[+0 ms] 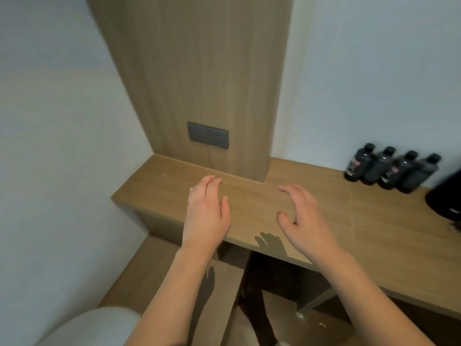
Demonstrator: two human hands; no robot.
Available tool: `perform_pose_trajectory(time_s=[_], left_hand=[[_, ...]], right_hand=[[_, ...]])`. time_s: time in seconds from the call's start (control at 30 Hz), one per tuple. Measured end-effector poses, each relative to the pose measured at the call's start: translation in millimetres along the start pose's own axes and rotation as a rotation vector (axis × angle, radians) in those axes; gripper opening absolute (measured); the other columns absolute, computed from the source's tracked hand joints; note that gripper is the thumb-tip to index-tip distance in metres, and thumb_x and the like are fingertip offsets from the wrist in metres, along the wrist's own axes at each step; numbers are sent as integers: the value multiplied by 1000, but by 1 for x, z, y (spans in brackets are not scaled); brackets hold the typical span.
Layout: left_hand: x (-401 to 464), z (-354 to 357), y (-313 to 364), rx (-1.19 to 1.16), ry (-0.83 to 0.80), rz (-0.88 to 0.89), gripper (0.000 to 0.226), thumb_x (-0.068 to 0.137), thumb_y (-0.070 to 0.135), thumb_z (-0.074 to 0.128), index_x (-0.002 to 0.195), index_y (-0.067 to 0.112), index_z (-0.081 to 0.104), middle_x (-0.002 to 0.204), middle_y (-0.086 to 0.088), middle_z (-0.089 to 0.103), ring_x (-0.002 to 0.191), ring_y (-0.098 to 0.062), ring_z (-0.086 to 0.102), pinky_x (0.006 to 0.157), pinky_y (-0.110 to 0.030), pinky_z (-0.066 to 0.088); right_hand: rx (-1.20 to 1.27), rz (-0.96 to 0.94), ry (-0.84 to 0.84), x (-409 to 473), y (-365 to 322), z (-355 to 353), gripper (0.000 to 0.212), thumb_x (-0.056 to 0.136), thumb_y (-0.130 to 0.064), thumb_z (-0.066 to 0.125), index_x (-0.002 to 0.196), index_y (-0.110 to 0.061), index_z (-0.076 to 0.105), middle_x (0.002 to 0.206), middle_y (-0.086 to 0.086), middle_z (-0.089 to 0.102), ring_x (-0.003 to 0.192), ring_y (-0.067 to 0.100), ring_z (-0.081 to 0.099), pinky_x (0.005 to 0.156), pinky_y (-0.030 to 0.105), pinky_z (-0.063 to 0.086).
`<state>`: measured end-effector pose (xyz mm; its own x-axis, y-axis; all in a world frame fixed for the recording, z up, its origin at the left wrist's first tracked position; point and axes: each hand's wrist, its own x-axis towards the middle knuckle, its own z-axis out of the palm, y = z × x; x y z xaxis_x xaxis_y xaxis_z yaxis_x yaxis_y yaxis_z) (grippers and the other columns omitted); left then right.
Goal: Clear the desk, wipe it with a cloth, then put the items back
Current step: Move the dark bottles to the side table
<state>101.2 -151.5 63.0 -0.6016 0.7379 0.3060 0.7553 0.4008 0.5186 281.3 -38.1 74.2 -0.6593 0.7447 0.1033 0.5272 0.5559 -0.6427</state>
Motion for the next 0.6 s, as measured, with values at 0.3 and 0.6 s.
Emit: perform_pose_trajectory(time_s=[0.3,0.6], left_hand=[[67,100,93,-63,-146,240,42,99,17,54,140,10,51,146,-6,47,138,-21,41,120,-49,30],[133,210,187,-14,-223,296,42,95,19,50,134,5,55,139,-11,53,129,-29,49,115,-44,36]], right_hand=[[-10,186,195,14,109,-67,51,96,-20,56,144,-25,42,149,-8,38,134,0,25,110,22,17],[52,252,306,69,242,-134,46,93,-14,58,138,-19,49,141,-6,45,132,10,34,106,22,23]])
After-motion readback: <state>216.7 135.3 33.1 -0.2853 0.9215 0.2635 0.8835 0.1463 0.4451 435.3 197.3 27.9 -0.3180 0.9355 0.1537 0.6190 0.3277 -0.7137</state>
